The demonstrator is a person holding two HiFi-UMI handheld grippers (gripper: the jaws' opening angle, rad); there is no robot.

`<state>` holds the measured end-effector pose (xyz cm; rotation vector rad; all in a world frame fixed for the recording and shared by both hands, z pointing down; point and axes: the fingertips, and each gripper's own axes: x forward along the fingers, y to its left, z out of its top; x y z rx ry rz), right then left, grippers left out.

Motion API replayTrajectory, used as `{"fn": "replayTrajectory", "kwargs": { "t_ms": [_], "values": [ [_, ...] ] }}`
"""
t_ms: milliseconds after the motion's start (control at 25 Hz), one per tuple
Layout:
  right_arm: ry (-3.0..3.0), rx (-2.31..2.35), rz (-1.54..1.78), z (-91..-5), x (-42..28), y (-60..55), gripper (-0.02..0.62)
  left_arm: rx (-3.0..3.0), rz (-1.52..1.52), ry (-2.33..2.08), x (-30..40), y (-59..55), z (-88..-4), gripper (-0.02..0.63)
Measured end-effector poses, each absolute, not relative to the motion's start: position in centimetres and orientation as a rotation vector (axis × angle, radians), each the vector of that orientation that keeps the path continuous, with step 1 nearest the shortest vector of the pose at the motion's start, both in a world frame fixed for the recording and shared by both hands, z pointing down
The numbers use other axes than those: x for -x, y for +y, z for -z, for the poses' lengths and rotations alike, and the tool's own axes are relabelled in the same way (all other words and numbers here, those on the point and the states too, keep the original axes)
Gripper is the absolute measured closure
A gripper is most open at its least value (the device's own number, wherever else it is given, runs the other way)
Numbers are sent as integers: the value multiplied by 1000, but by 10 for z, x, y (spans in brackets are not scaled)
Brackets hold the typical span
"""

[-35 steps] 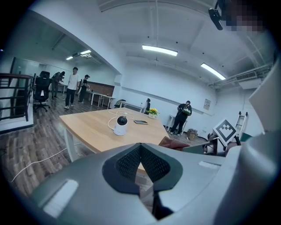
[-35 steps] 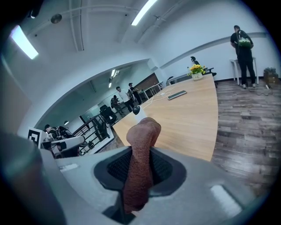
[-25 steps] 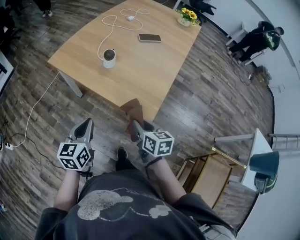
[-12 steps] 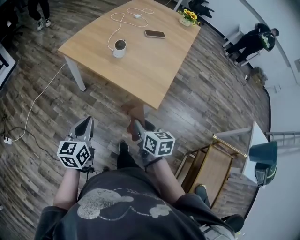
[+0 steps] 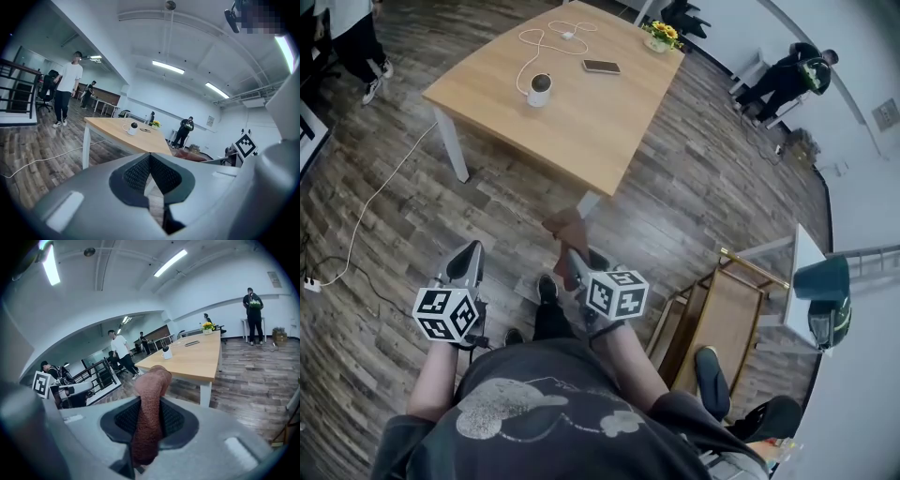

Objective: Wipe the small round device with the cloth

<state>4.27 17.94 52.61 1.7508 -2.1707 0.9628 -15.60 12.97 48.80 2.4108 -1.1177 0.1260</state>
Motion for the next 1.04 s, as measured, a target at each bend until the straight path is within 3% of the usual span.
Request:
{"fn": "replayTrajectory", "kwargs": {
  "t_ms": [1040],
  "values": [
    [-2154, -1798, -949, -517, -50, 247, 518, -2445, -127, -1054, 141, 185, -477, 588]
  ]
}}
